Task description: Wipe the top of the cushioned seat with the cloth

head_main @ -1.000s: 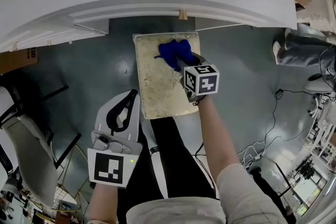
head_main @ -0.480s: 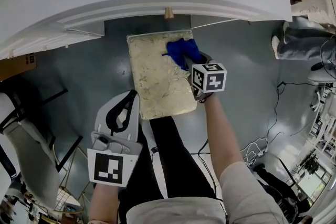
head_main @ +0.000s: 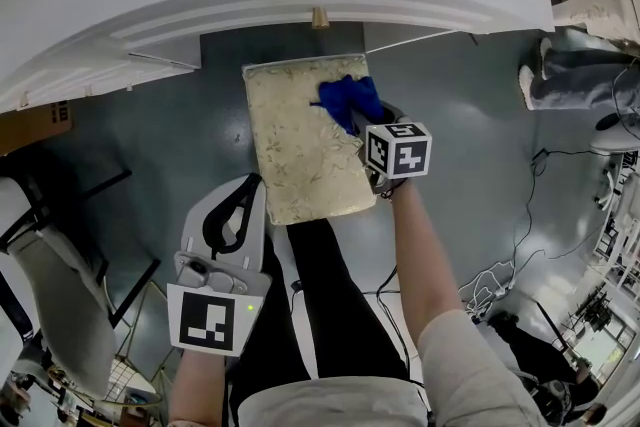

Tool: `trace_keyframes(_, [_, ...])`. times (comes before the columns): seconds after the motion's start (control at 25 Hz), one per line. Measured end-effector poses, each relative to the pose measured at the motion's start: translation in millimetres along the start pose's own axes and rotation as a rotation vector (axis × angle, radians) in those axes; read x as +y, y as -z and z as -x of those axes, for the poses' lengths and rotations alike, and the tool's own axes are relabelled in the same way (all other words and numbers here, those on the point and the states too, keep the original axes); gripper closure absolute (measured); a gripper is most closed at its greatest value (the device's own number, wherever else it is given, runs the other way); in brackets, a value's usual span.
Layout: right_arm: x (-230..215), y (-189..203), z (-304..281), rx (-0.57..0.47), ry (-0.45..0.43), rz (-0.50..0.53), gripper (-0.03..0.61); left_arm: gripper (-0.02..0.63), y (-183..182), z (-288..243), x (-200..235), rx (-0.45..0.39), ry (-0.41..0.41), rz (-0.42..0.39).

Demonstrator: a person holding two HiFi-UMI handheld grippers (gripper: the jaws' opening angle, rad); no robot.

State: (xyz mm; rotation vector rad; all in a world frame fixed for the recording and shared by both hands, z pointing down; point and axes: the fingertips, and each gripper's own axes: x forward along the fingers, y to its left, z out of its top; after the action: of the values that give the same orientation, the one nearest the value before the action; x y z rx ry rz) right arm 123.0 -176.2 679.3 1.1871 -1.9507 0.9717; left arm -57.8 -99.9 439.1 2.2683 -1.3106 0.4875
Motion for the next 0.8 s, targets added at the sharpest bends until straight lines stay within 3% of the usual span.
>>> trace_keyframes(0.52, [4,34,18,-0.009,-0.004,-0.028,0.482,0.612,6,7,-5,0.006,0.022,-0.014])
trace_keyframes(0.8, [11,32,16,0.029,0.026,0.022,0.483,0.613,9,15,1,0.006,0.018,-0.009])
